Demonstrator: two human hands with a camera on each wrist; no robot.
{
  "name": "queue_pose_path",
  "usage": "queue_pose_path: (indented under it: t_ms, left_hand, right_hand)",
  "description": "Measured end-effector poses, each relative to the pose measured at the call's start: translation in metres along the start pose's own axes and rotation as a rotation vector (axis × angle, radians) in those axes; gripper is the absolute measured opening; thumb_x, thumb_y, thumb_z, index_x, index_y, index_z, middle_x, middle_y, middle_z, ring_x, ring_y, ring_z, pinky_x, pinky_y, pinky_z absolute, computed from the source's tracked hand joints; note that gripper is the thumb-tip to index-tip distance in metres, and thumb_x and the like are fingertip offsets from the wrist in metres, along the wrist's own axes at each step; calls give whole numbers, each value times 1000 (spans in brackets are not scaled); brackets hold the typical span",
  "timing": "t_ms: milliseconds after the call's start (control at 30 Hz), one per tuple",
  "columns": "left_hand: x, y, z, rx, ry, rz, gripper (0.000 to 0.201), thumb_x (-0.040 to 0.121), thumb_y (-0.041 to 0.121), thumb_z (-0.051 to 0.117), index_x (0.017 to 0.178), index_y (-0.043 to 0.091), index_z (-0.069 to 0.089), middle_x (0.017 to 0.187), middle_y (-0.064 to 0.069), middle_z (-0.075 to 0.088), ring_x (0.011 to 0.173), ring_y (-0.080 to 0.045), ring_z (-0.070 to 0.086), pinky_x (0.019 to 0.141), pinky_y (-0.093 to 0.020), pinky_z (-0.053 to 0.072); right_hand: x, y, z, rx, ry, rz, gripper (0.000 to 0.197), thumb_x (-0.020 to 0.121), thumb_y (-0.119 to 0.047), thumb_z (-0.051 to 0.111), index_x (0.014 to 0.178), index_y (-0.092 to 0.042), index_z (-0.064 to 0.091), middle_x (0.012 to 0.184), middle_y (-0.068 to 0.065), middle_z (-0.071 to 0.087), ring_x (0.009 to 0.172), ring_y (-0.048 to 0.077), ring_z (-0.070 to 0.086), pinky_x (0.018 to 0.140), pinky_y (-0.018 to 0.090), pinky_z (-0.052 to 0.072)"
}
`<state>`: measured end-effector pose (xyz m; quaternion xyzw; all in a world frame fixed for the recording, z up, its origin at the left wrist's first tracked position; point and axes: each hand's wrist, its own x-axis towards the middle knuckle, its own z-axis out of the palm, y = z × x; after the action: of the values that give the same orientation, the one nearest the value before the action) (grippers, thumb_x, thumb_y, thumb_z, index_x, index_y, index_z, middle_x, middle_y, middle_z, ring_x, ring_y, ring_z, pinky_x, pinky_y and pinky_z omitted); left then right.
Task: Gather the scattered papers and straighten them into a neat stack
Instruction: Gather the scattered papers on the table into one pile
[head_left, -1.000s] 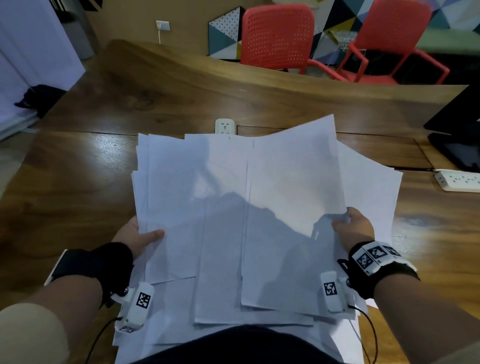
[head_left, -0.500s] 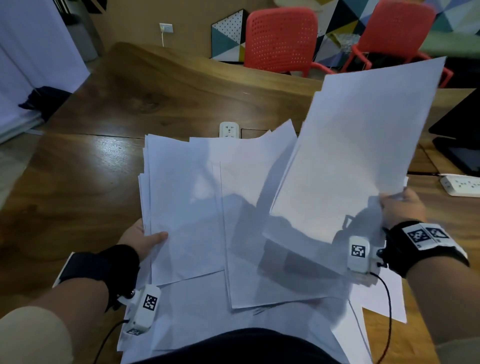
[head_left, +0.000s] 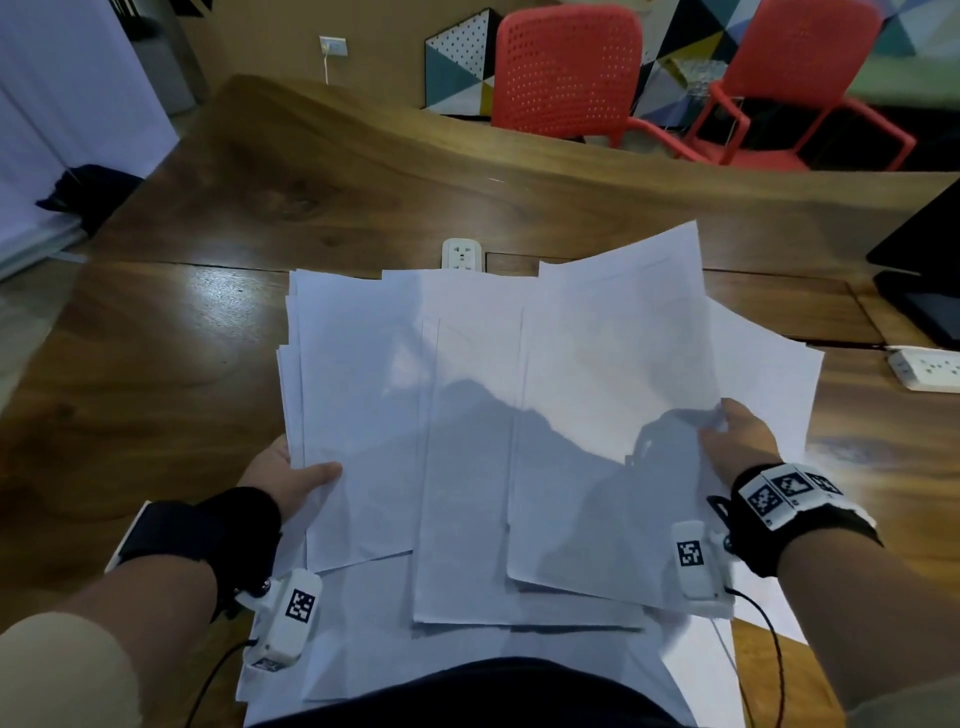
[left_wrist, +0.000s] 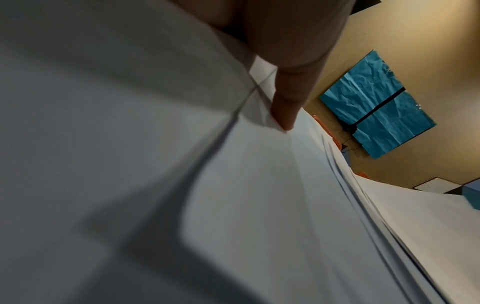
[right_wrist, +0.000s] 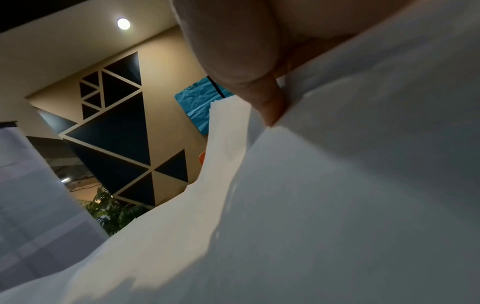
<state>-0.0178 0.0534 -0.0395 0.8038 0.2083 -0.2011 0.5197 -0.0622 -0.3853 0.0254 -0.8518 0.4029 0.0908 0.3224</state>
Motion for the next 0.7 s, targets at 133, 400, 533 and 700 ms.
queue_pose_path:
  t_ms: [133,400,533,700]
  left_hand:
    - [-6,10,3,-33,-61,2,43,81,-3,61,123,0,49,125,-23,57,93,-32,59,85,-40,46]
    - [-4,23,7,-202,-182,-76,46,87,-12,45,132,-5,39,134,-30,47,105,-30,49,90,-42,38]
    - [-1,23,10,-136,-149,-76,46,85,-11,51,129,-6,43,132,-30,50,101,-30,51,87,-40,39]
    - [0,20,10,-79,-104,-70,44,84,-5,57,127,-2,47,128,-28,55,98,-30,55,87,-39,41]
  right_hand:
    - [-7,-3,16,-48,-143,-1,56,90,0,47,144,-7,32,147,17,38,133,33,40,104,35,35]
    - [7,5,28,-95,-95,71,46,90,-8,50,135,-8,43,137,19,49,123,36,48,100,38,40]
    - [9,19,2,-267,151,220,59,83,-42,57,134,-15,41,134,21,43,119,40,45,97,45,39]
    - [19,75,-16,-415,59,337,83,59,-53,66,133,-36,32,128,15,51,101,38,59,78,46,54]
